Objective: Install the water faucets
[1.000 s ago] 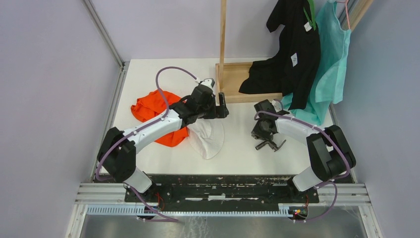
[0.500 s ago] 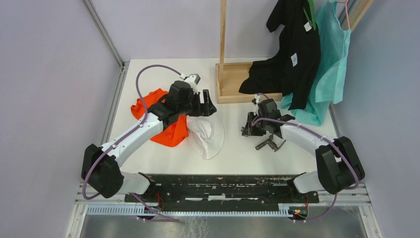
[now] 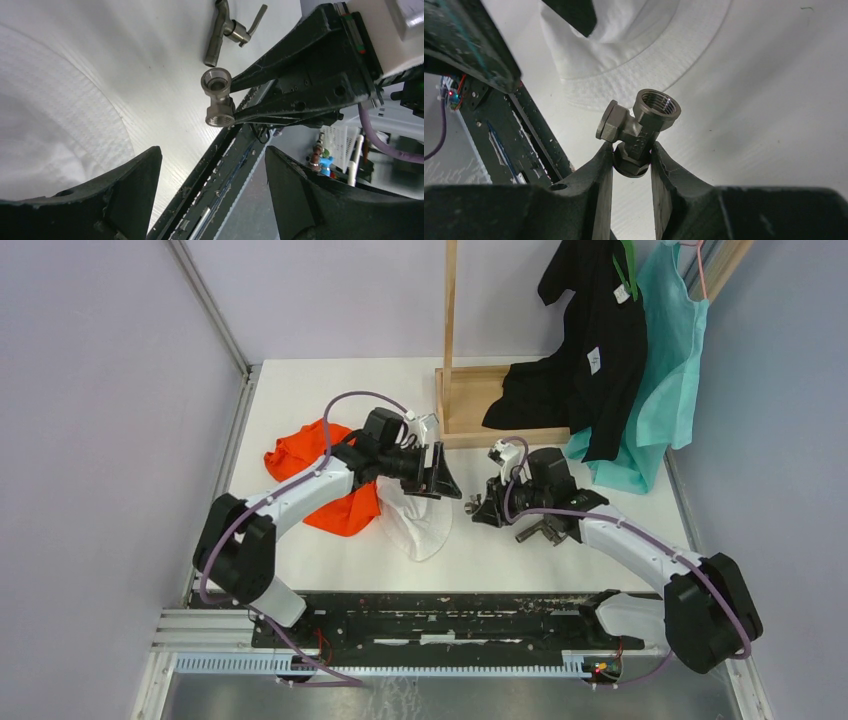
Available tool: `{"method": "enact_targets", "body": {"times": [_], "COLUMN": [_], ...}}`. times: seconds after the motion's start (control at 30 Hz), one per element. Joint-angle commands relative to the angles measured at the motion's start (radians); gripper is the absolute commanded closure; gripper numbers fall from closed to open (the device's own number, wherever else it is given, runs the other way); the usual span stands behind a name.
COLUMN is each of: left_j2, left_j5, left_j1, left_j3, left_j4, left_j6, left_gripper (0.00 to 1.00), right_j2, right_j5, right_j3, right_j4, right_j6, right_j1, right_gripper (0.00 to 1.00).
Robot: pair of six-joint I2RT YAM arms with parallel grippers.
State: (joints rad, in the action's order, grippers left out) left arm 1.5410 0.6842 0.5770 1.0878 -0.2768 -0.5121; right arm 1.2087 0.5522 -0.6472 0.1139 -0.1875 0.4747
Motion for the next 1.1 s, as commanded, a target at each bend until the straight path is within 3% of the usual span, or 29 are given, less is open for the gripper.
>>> {"method": "enact_targets", "body": {"times": [0.0,0.17,0.47,0.77,0.93,1.07], "left_j2": [0.035,0.084,0.138,0.203,0.218,0.217], "left_j5": [0.122,0.123,0.168,0.192,0.204,0.212], "left_j1": [0.016,0.022,0.026,0.07,0.088,0.092], "left_j3": [0.055,0.047,-0.003,0.006,0.023,0.027], "left_j4": [0.058,0.059,0.208,0.21,0.199,0.2], "left_j6": [-0.046,-0.027,-0.154,-0.155,-0.146,-0.146], "left_gripper": [0.19,0.16,0.22,0.3,0.48,0.74], "right_j2": [-0.03,-0.041,-0.049,-0.07,-0.08,-0.083], "right_j5": [0.044,0.044,0.033,0.022,0.013,0.004], "right_j3": [-0.023,-0.03,-0.036,-0.036,-0.028,-0.028], "right_j4": [-0.044,-0.045,-0.026,-0.02,-0.012,-0.008], "right_j6": [0.084,0.103,0.123,0.134,0.138,0.134], "right_j1": [0.038,0.048,0.072,0.083,0.086,0.087], "right_gripper": [0.93,0.93,0.93,0.93,0.93,0.94]}}
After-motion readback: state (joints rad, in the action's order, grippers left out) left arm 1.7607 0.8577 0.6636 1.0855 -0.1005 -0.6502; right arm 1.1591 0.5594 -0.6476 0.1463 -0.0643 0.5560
